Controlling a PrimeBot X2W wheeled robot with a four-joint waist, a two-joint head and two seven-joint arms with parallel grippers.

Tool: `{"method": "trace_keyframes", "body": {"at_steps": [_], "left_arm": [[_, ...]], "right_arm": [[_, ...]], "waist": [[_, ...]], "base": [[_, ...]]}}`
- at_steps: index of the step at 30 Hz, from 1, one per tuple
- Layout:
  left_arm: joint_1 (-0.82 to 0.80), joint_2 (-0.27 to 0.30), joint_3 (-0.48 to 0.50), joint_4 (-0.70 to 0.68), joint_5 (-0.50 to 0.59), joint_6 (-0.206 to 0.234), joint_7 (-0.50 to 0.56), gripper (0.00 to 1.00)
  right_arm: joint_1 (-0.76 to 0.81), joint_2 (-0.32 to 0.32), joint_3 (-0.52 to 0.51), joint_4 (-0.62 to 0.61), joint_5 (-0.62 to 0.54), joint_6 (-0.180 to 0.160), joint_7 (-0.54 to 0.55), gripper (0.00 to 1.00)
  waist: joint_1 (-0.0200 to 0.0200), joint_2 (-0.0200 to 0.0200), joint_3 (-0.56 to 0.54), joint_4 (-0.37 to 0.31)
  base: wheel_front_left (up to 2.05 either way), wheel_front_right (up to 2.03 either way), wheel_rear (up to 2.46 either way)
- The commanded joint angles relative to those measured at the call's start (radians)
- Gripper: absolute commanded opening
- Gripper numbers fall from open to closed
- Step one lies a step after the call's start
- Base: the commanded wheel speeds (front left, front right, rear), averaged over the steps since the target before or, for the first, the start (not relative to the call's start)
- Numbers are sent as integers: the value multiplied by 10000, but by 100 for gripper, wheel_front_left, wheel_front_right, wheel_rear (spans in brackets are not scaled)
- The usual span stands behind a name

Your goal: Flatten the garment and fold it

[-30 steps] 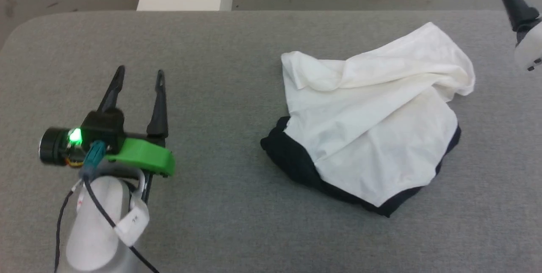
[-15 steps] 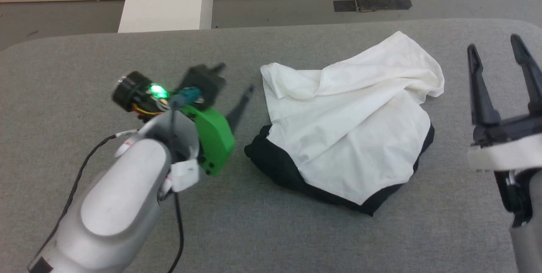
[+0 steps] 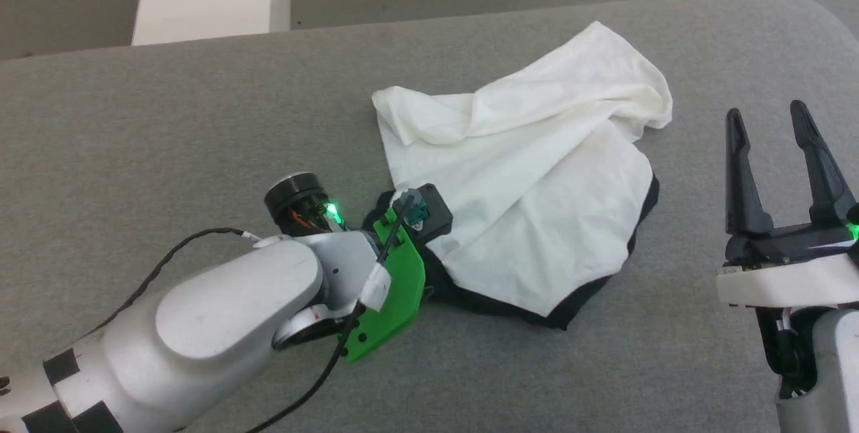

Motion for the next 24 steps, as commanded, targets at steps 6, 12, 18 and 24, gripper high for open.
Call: {"method": "trace_keyframes", "body": {"at_steps": [6, 12, 18, 24], "left_arm": [[222, -40, -175, 1091, 117, 5, 747, 100], [1132, 236, -180, 519, 241, 5, 2495, 100], [1137, 522, -181, 456, 84, 4, 1118, 0], [801, 1513, 156, 214, -163, 4, -1623, 0]], "right_arm": [[-513, -7, 83, -105, 122, -13, -47, 100], [-612, 53, -4, -63, 141, -13, -47, 100], [-528, 136, -143, 14, 79, -13, -47, 100], [-155, 164, -489, -27, -1, -13, -47, 100]], "waist": [[1, 0, 851, -948], [1, 0, 1095, -1138], [1, 0, 946, -866], [1, 0, 372, -383]], "base": [[0, 0, 0], [0, 0, 0], [0, 0, 0], [0, 0, 0]]}}
